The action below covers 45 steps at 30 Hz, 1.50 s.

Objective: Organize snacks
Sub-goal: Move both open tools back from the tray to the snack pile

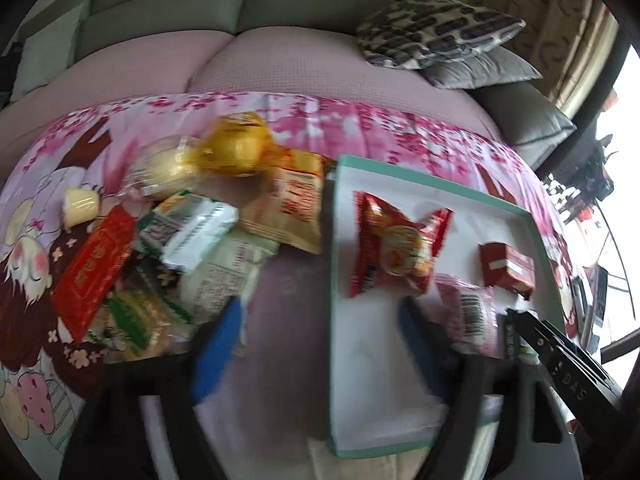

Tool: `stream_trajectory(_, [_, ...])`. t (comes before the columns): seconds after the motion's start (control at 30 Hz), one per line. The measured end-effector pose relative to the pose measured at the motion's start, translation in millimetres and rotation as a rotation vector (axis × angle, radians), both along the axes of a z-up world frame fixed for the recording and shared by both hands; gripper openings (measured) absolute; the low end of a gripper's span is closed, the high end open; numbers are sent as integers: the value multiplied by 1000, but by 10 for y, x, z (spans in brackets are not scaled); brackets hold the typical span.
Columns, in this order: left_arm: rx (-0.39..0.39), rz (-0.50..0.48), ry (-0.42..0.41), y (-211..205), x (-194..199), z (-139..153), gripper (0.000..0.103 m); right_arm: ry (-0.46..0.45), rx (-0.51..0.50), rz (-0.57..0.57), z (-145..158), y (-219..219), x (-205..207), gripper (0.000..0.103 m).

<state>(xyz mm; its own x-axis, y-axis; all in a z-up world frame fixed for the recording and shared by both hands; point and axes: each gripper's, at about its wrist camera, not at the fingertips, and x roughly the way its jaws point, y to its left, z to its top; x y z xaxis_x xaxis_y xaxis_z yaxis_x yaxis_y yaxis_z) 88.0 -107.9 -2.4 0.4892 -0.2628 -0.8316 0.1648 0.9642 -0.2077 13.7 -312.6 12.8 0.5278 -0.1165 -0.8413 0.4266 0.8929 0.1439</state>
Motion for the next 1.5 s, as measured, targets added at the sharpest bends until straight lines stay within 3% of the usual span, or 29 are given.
stream_trajectory(0.1, [2, 51, -8, 133, 18, -4, 88, -9, 14, 21, -2, 89, 39, 61])
stream_trajectory(0.17, [2, 74, -16, 213, 31, -10, 89, -14, 12, 39, 8, 155, 68, 62])
stream_trajectory(0.3, [45, 102, -47, 317, 24, -14, 101, -41, 7, 65, 44, 285, 112, 74])
stream_trajectory(0.43, [55, 116, -50, 432, 34, -20, 101, -55, 2, 85, 56, 421, 164, 88])
stream_trajectory(0.63, [68, 134, -79, 582, 46, 22, 101, -73, -20, 112, 74, 573, 220, 100])
stream_trajectory(1.0, [61, 235, -145, 1091, 88, 156, 101, -90, -36, 174, 116, 910, 364, 102])
stream_trajectory(1.5, [22, 342, -46, 1692, 120, 58, 101, -126, 5, 297, 136, 1563, 533, 102])
